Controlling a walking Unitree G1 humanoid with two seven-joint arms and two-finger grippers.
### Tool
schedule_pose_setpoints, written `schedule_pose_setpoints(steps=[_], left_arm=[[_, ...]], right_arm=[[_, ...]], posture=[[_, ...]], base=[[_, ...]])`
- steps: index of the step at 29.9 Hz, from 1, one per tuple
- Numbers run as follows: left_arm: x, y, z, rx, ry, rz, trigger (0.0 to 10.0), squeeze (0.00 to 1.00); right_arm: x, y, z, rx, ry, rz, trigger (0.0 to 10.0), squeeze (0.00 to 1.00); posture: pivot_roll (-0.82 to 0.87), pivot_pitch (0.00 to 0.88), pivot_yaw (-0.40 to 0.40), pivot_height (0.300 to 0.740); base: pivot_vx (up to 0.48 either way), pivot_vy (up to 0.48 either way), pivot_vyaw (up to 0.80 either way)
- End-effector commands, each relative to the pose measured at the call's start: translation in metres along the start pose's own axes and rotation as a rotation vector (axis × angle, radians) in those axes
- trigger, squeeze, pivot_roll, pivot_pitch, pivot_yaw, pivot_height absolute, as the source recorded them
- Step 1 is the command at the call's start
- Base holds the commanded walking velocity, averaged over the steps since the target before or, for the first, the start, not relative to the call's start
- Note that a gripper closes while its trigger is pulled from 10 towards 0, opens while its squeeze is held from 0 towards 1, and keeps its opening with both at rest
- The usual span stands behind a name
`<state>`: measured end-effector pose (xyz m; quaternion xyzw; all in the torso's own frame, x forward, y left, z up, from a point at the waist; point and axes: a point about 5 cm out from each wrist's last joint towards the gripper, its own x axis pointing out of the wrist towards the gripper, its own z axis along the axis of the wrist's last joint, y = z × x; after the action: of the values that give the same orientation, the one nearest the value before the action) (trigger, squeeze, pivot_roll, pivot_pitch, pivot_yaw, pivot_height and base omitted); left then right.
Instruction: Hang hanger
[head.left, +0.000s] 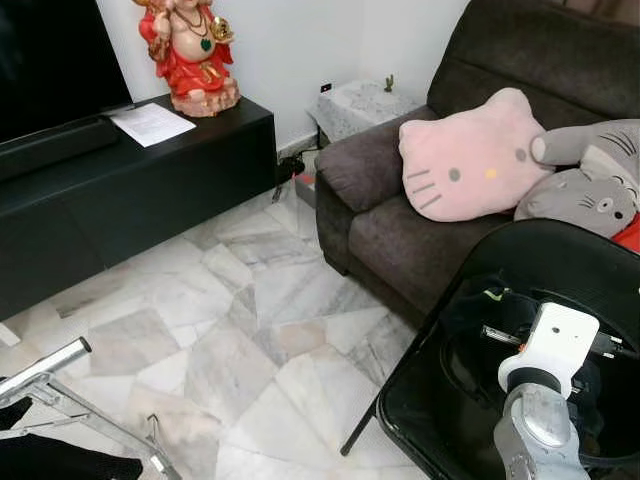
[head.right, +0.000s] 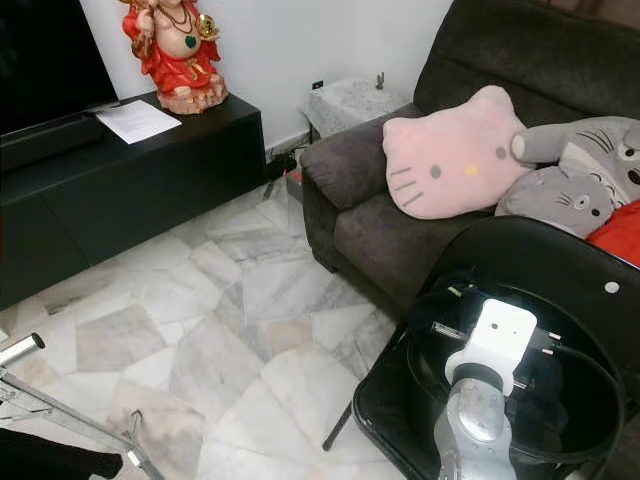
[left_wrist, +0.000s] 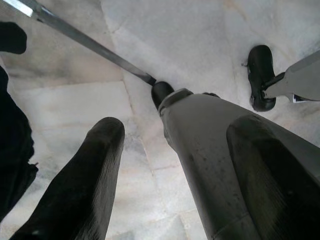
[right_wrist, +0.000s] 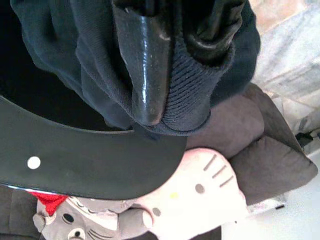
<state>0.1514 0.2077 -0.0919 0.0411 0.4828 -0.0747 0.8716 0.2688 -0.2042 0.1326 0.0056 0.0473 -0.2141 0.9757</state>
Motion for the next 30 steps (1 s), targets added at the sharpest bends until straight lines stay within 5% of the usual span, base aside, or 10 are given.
schedule_pose_setpoints(steps=[1,18,30], left_arm=[[-0.003,-0.001,-0.013,-0.016,0.038,-0.001,10.0,0.00],[-0.002,-0.001,-0.013,-0.019,0.037,0.003,10.0,0.00],[-0.002,-0.001,-0.012,-0.021,0.034,0.005,10.0,0.00]], right_arm=[[-0.001,-0.001,-0.005,0.001,0.017,-0.005,10.0,0.00],[0.001,0.000,-0.005,0.004,0.012,-0.001,10.0,0.00],[0.001,0.016,0.005,0.020,-0.050,0.107,10.0,0.00]], posture=[[-0.19,0.122,0.012,0.740],[-0.19,0.118,0.010,0.740],[-0.18,0.117,0.007,0.740]], base=[[-0.277,0.000,0.00],[-0.304,0.000,0.00],[-0.321,0.000,0.00]])
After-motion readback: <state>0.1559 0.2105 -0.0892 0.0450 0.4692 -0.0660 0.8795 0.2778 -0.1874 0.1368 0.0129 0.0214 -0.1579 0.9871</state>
